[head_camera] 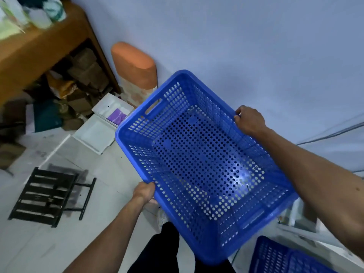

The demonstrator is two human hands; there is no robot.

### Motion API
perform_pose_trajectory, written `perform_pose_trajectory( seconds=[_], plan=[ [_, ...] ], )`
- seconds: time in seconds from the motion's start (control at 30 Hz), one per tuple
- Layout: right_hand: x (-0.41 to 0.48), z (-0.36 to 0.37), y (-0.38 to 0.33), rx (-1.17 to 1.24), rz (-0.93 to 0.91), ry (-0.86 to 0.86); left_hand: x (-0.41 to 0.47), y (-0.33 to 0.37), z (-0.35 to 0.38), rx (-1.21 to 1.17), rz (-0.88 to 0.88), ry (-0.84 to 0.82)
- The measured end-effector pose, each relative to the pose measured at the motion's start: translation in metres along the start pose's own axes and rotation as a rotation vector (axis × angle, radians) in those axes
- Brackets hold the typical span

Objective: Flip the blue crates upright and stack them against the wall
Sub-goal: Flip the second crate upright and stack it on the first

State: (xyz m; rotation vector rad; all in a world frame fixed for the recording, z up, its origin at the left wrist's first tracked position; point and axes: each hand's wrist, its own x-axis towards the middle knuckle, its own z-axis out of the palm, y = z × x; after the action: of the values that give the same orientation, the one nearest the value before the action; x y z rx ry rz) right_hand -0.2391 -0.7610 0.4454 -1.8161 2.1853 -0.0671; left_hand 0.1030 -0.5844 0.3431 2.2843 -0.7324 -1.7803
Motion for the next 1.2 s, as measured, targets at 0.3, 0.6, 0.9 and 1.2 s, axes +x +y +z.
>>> perform_pose_trajectory(
  seconds=[0.3, 0.6, 0.9, 1.2],
  plan=[
    [0.079, 0.023, 0.003, -0.016, -0.1, -0.066, 0.024, 0.003, 0.078, -0.216, -0.074, 0.028],
    [0.144, 0.055, 0.02, -0.084, -0.142, -0.076, 0.044, 0.021, 0.143, -0.362, -0.14, 0.07],
    [0.182, 0.075, 0.04, -0.092, -0.146, -0.15, 0.063, 0.031, 0.17, -0.446, -0.187, 0.045],
    [0.194, 0.117, 0.042, -0.129, -0.188, -0.241, 0.077, 0.019, 0.156, -0.555, -0.253, 0.046]
  ],
)
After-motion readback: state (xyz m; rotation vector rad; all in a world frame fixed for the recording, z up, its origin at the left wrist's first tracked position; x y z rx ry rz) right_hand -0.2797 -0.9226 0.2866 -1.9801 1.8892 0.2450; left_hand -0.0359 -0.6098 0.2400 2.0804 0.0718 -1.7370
